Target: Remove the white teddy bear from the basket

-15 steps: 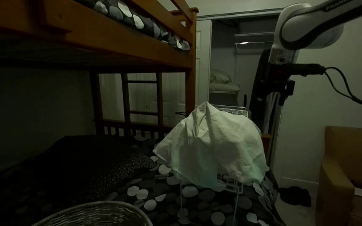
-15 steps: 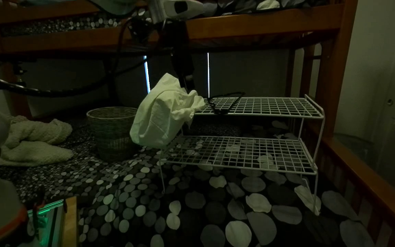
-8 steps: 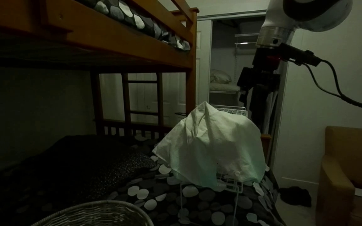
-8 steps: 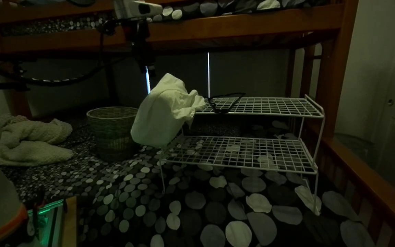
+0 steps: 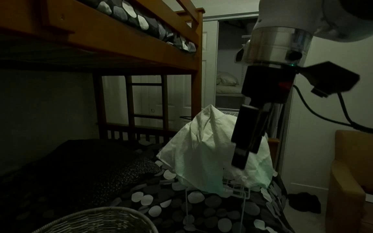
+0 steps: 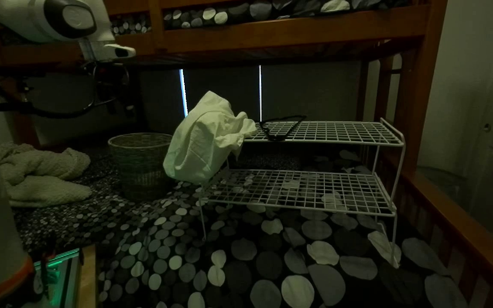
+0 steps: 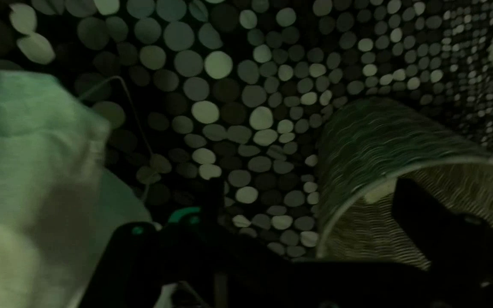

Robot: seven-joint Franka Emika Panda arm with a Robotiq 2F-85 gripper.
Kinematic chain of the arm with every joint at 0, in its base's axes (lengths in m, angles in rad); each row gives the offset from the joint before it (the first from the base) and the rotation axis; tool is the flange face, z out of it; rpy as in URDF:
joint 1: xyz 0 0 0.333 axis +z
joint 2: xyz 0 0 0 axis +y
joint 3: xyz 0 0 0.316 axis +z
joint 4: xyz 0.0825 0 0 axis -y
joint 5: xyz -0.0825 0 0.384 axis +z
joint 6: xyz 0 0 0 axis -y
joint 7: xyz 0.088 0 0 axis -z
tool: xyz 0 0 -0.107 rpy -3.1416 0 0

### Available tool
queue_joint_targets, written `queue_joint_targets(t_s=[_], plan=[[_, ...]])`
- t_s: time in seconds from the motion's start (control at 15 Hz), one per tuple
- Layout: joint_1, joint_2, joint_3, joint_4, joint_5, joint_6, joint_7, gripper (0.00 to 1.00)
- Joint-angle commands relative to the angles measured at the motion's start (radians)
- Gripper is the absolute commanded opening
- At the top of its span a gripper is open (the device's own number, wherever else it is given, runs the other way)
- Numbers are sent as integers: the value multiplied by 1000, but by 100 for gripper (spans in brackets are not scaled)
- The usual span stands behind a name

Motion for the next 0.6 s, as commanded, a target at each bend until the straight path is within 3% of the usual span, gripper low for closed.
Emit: queue_joint_targets(t_s=[0.0,0.13,0.33,0.53], plan=[[38,29,25,-2,-8,46,7,100],[63,77,55,-1,-10,92,9,100],[61,104,45,4,-9,101,-7,100],[77,264,42,50,35,304,-94,100]])
